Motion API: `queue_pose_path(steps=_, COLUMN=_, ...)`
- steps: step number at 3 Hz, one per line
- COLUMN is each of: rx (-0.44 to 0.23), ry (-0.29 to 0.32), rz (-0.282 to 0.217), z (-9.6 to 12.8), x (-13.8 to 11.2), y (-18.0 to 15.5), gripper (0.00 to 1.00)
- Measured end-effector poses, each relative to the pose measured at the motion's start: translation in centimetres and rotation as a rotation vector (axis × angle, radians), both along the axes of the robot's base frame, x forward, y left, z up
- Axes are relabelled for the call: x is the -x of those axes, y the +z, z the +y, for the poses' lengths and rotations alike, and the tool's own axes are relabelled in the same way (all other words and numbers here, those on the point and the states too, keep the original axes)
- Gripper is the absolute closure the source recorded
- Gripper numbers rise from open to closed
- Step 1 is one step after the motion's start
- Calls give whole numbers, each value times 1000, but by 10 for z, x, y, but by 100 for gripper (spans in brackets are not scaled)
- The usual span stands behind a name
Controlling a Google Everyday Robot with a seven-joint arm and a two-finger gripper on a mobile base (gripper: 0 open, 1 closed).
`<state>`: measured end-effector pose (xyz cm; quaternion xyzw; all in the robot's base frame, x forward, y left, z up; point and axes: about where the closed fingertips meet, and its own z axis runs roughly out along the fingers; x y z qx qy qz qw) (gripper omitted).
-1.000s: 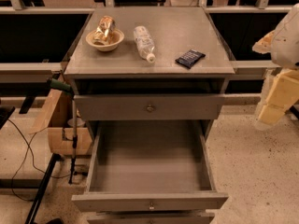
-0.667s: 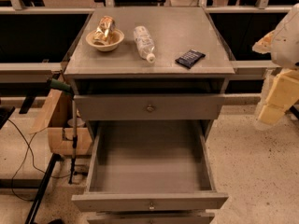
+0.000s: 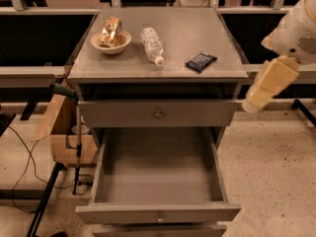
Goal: Place rxbar blueberry into middle drawer
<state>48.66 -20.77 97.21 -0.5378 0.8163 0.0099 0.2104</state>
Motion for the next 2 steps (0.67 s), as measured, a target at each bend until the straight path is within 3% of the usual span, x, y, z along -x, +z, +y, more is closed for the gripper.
queue_pose_path(steps=2, rx=-216, ry=-198, rz=15, z=30, x=-84, y=-30, gripper=0)
